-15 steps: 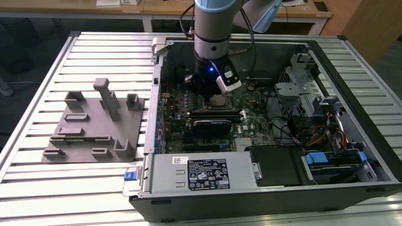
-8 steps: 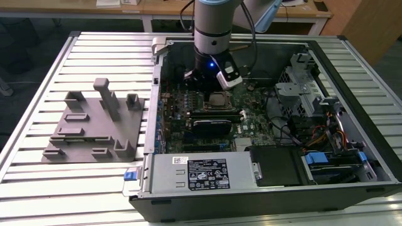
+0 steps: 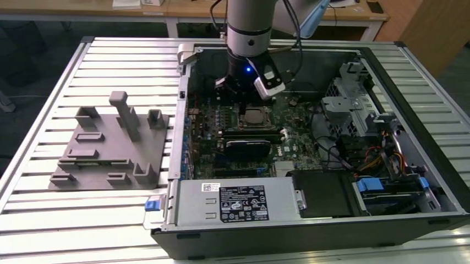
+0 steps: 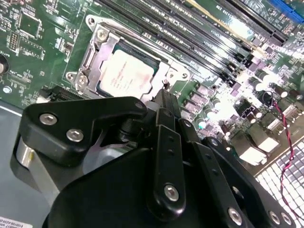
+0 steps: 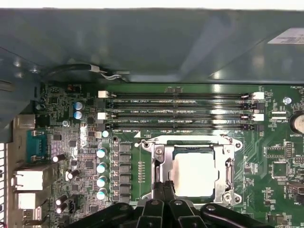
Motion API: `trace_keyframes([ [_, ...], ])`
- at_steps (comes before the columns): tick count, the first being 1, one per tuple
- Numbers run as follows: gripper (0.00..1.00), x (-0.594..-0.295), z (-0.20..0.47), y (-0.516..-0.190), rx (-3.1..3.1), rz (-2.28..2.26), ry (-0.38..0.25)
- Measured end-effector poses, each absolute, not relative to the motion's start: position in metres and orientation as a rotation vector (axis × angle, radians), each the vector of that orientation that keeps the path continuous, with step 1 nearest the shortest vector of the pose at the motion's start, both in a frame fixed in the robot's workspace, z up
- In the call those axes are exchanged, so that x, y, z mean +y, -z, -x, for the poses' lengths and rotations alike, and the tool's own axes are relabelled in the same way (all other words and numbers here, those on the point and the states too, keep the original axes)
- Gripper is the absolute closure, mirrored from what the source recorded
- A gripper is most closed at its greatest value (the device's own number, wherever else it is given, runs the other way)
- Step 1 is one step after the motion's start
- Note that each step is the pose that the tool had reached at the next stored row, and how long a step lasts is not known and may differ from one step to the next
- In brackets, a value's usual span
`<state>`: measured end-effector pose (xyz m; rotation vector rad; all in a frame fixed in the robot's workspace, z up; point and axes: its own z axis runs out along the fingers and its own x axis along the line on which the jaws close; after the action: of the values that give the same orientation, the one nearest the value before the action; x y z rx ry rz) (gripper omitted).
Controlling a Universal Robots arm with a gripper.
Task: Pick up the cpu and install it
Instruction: 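Close the cpu cover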
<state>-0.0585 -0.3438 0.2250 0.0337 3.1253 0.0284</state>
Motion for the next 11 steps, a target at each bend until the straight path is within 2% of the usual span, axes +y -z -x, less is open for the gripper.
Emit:
trace_keyframes([
  [11, 0.89, -0.344, 0.035, -0.225, 3.126, -0.034, -0.028],
])
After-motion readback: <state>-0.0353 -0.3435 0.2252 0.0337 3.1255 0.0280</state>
